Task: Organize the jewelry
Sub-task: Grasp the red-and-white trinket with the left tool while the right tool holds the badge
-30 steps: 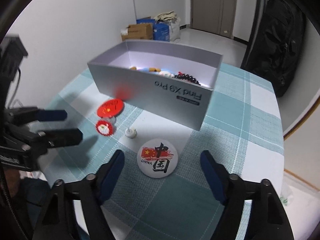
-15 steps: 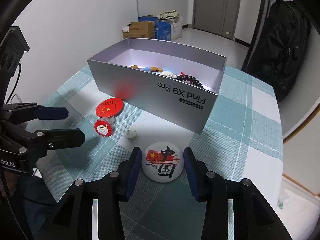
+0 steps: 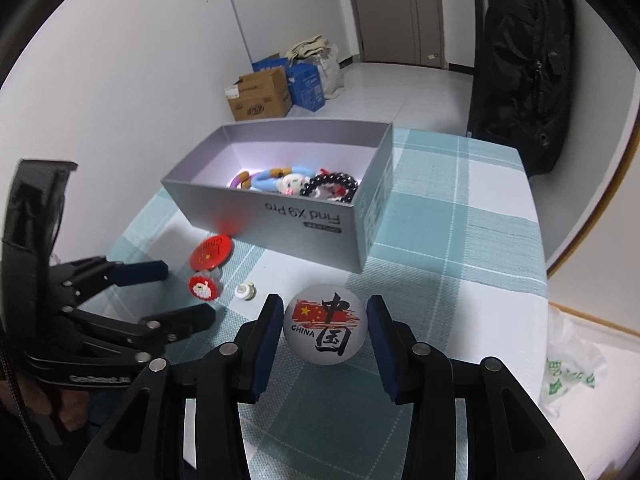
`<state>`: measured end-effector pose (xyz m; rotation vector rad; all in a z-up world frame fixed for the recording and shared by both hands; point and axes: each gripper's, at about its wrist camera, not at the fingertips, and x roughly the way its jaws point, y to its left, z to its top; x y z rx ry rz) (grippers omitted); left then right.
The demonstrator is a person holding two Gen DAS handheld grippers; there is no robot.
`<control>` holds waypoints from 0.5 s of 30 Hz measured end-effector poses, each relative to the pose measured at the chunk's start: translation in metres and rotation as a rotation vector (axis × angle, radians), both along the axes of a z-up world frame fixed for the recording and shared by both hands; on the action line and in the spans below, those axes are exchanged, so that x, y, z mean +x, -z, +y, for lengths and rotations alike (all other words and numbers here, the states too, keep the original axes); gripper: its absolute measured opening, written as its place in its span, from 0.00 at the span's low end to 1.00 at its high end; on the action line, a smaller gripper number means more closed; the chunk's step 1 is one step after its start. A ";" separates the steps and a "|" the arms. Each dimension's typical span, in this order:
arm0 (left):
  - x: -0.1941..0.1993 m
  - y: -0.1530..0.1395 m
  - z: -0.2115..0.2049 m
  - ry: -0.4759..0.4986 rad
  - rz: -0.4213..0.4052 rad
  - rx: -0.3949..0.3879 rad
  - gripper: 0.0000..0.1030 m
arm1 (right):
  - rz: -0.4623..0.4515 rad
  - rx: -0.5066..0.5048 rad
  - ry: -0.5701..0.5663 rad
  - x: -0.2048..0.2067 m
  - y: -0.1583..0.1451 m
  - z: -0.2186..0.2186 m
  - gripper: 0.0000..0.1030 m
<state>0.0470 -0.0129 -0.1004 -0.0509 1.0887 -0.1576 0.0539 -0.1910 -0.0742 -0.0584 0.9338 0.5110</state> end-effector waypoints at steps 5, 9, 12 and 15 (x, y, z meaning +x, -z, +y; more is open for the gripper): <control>0.006 -0.001 -0.007 0.004 -0.007 0.046 0.63 | -0.010 0.031 0.012 -0.003 -0.008 -0.007 0.41; 0.008 -0.001 -0.009 0.000 -0.011 0.065 0.58 | -0.019 0.044 0.014 -0.003 -0.011 -0.009 0.41; 0.006 0.001 -0.014 0.005 -0.025 0.111 0.57 | -0.022 0.054 0.018 -0.005 -0.012 -0.012 0.41; 0.003 0.002 -0.016 0.014 -0.031 0.100 0.48 | -0.019 0.060 0.026 -0.006 -0.013 -0.015 0.41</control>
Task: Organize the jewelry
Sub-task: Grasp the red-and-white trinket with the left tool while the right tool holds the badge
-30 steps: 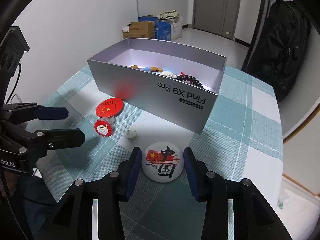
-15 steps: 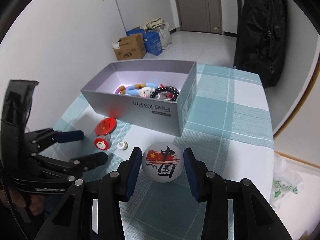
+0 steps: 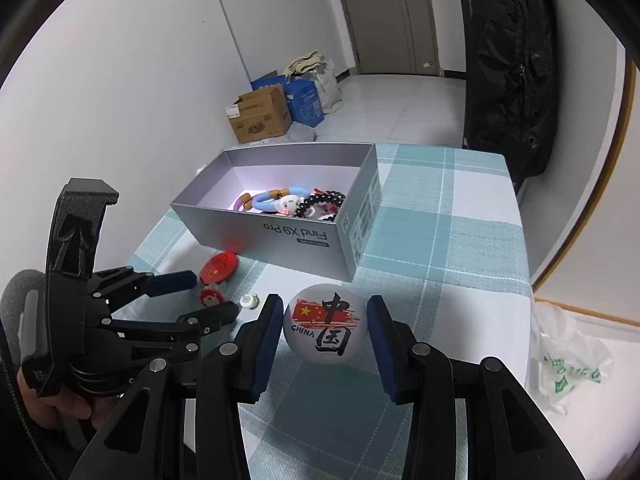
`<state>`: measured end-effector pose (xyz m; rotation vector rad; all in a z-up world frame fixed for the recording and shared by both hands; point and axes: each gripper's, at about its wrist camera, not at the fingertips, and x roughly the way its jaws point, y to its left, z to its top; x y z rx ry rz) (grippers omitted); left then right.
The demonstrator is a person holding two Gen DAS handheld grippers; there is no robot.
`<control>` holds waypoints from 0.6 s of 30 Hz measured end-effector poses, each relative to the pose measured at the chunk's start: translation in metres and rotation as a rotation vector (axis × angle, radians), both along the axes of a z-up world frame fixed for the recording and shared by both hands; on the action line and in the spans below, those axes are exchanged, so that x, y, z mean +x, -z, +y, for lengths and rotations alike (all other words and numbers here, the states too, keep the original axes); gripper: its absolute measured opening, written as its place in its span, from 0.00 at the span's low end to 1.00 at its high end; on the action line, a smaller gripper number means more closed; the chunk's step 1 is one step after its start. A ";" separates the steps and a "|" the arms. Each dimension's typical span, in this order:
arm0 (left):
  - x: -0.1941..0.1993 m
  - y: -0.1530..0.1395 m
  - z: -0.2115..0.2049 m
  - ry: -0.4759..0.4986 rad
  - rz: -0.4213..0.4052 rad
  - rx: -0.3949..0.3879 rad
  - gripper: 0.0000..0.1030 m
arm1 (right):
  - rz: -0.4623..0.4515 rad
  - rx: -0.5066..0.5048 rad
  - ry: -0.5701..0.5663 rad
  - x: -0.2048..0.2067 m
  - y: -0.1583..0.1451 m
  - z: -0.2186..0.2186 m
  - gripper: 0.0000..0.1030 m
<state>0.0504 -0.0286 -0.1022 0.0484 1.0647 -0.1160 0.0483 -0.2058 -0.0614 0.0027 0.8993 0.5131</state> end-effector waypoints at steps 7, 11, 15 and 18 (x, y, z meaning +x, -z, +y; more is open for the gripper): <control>-0.003 -0.003 -0.003 0.034 0.000 -0.015 0.21 | 0.005 0.012 0.010 -0.001 -0.001 -0.004 0.41; -0.004 -0.003 -0.003 0.046 0.003 -0.029 0.19 | 0.008 0.014 0.008 -0.002 -0.001 -0.004 0.41; -0.005 -0.005 0.001 0.061 0.014 -0.084 0.19 | 0.008 0.013 0.004 -0.004 0.000 -0.002 0.41; -0.008 -0.005 0.002 0.079 0.030 -0.124 0.19 | 0.007 0.015 0.006 -0.005 -0.001 -0.001 0.41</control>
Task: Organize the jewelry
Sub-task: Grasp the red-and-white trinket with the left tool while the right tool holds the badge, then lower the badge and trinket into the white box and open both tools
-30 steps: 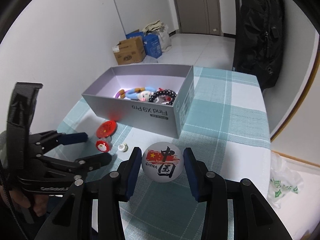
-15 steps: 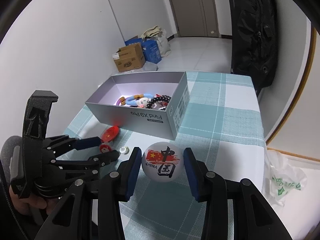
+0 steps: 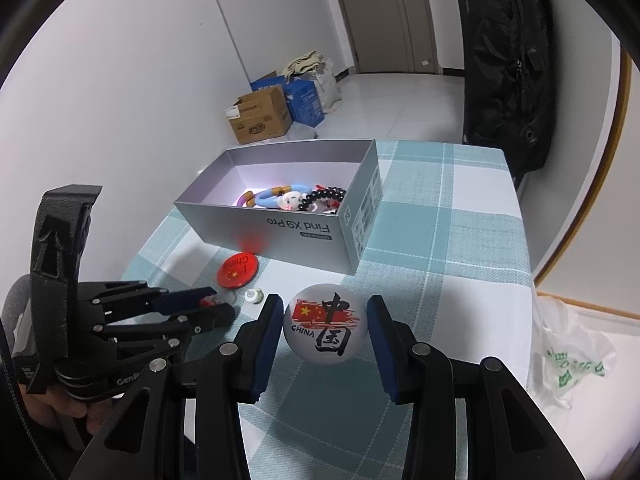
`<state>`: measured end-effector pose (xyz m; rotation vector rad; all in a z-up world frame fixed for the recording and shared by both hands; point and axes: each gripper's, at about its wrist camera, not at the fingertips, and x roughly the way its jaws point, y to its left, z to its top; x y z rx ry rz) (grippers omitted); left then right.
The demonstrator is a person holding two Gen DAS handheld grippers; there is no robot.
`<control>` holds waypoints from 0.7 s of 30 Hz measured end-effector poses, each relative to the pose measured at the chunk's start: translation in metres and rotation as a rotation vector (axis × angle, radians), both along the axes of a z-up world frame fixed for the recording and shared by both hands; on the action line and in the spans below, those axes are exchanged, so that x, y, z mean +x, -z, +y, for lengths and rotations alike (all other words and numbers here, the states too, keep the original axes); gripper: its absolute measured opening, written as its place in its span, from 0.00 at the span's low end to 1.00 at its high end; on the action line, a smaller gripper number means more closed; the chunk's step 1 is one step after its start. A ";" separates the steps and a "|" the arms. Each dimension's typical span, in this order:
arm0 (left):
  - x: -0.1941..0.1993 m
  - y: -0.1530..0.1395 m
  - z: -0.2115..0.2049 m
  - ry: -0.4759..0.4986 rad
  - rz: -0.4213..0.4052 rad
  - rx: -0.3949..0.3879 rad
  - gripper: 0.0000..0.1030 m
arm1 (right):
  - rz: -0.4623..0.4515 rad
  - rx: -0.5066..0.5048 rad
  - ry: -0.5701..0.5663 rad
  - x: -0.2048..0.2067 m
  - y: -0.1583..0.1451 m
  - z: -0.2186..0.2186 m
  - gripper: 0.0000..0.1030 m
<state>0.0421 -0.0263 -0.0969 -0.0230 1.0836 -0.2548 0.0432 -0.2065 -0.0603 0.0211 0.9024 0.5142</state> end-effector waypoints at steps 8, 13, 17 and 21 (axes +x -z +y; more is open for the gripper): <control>-0.003 -0.001 0.003 0.020 0.015 -0.053 0.18 | 0.013 0.016 0.009 -0.004 0.001 0.004 0.41; -0.002 -0.006 0.011 0.001 0.012 -0.088 0.18 | 0.022 0.022 0.008 -0.004 0.003 0.007 0.41; -0.003 -0.020 0.017 -0.004 -0.009 -0.130 0.18 | 0.028 0.035 0.009 -0.002 0.002 0.008 0.41; -0.006 -0.038 0.020 -0.002 -0.068 -0.139 0.18 | 0.027 0.072 0.012 0.002 -0.003 0.008 0.41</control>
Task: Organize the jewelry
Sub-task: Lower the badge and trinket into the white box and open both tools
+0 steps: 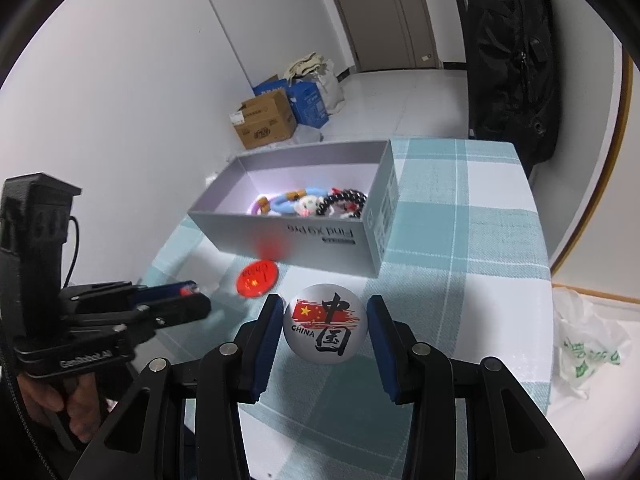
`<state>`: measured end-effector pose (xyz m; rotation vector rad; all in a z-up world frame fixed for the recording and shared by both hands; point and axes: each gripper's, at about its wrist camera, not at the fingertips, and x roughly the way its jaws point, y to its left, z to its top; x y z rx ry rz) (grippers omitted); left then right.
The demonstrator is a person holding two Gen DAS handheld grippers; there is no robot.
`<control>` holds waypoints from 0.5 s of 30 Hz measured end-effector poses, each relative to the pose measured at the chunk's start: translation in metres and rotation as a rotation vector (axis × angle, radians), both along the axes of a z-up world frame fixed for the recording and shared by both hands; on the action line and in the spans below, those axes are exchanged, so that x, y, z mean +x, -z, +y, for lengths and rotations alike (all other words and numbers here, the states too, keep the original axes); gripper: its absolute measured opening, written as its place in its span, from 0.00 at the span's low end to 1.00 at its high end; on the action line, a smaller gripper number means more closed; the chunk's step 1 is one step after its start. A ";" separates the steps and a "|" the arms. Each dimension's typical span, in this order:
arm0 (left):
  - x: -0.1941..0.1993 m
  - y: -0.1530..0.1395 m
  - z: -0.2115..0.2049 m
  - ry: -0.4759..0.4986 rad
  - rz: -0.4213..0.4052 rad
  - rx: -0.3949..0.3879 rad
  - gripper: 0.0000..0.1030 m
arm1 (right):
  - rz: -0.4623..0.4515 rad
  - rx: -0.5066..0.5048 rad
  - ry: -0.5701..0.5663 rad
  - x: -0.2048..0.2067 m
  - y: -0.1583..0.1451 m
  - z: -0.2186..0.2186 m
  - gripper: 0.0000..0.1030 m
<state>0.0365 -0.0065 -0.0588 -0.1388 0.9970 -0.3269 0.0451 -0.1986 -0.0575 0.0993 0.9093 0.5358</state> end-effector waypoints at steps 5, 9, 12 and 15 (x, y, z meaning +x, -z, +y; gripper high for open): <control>0.000 -0.019 0.003 -0.006 -0.080 -0.003 0.17 | -0.024 0.053 0.002 0.008 -0.010 0.002 0.41; 0.009 -0.024 0.009 -0.015 -0.097 -0.017 0.17 | -0.036 0.103 -0.004 0.016 -0.017 0.005 0.41; 0.018 -0.024 0.016 -0.027 -0.089 -0.034 0.17 | -0.056 0.089 -0.016 0.021 -0.021 0.012 0.41; 0.033 -0.023 0.018 -0.039 -0.076 -0.048 0.17 | -0.057 0.082 -0.029 0.027 -0.024 0.022 0.41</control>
